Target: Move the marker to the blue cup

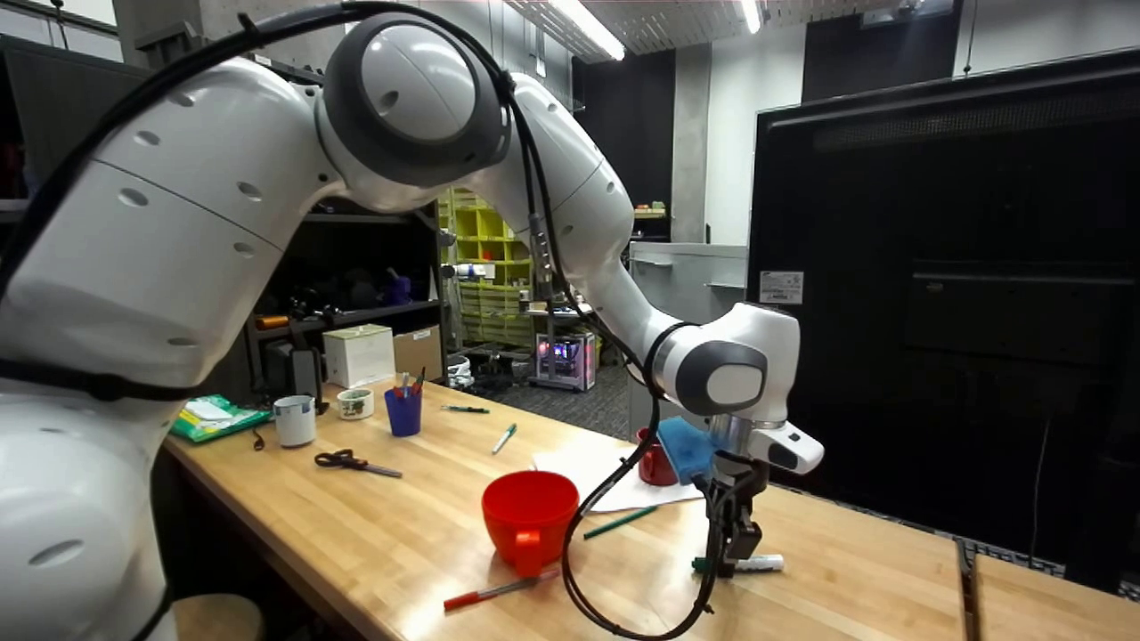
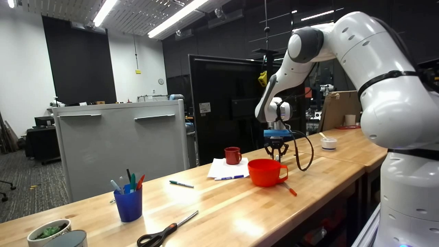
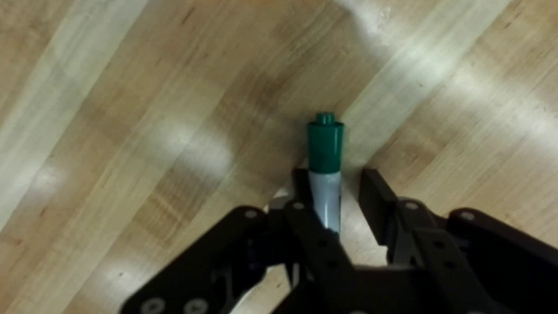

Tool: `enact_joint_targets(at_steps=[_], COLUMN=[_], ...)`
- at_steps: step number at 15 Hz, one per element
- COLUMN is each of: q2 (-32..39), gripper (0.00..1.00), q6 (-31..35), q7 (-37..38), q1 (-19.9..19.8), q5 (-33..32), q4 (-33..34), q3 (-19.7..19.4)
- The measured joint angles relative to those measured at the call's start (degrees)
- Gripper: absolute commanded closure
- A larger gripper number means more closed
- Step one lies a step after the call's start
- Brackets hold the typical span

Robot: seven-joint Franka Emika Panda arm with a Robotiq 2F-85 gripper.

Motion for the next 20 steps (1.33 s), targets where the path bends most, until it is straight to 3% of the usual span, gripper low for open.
enact_joint_targets(at_steps=[1, 2, 11, 20], q2=[0.05, 0.08, -1.03, -14.47], gripper=[1.00, 0.95, 0.95, 0.95], q6=[0.00, -0.02, 1.02, 1.19], q7=[0.00, 0.01, -0.65, -1.49], q1=[-0.02, -0.04, 0.76, 5.36], q5=[0.00, 0.00, -2.37, -13.20], q4=[0.14, 0.23, -0.63, -11.11], q3=[0.00, -0.02, -0.59, -0.68])
